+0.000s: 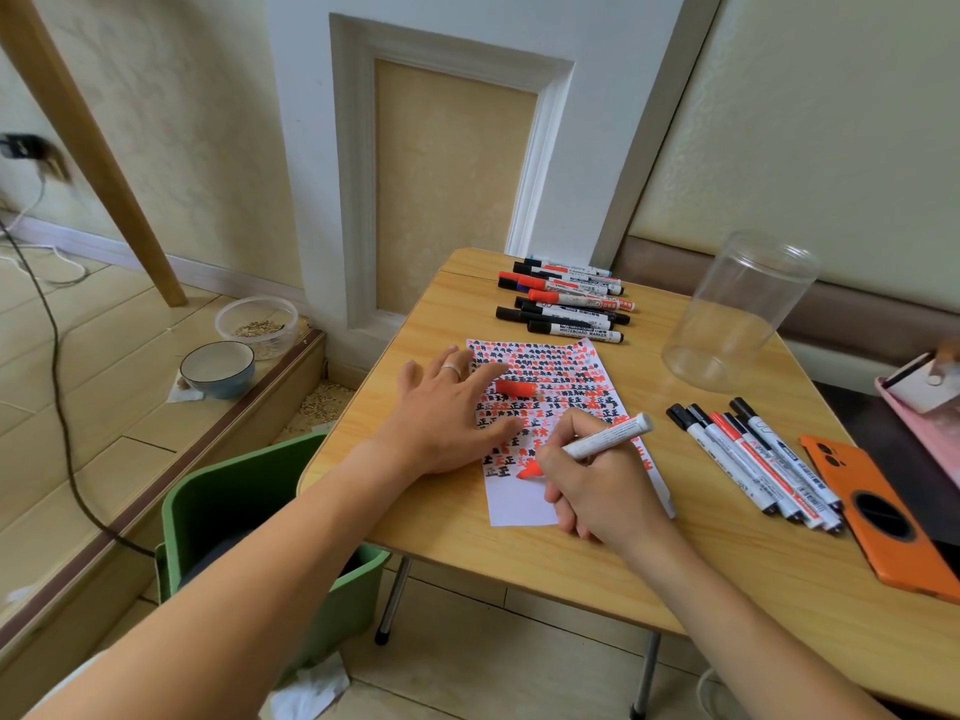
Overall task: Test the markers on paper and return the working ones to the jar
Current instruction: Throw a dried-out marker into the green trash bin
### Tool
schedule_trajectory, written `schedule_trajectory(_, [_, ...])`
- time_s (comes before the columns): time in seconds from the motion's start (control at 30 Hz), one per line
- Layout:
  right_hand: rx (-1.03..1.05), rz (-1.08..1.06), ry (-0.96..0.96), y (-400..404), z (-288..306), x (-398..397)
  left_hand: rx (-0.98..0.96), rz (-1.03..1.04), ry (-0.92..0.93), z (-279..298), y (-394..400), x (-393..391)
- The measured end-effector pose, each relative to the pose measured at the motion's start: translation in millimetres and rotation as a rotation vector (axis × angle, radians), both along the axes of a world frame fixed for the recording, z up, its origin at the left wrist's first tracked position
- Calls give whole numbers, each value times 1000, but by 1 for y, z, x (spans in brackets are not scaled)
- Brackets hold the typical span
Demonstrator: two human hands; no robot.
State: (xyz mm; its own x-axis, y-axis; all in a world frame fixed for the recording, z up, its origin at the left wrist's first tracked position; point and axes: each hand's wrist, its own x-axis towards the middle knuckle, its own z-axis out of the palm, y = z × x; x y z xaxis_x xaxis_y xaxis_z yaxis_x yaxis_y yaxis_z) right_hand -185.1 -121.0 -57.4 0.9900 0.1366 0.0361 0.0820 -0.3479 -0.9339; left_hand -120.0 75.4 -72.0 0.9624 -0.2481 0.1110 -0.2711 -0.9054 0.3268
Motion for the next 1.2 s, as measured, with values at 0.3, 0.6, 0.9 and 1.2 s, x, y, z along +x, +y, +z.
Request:
schedule_trajectory(0.3, [413, -59, 134, -10, 9, 7, -132, -108, -256, 5, -17, 2])
schedule_trajectory(0.6, [539, -55, 143, -13, 5, 10, -406, -239, -204, 12, -18, -17])
schedule_trajectory(0.9, [472, 23, 106, -14, 5, 8, -671, -355, -75, 10, -31, -32])
schedule_trajectory(1.2, [638, -44, 179, -19, 10, 7, -611, -304, -78, 18, -14, -24])
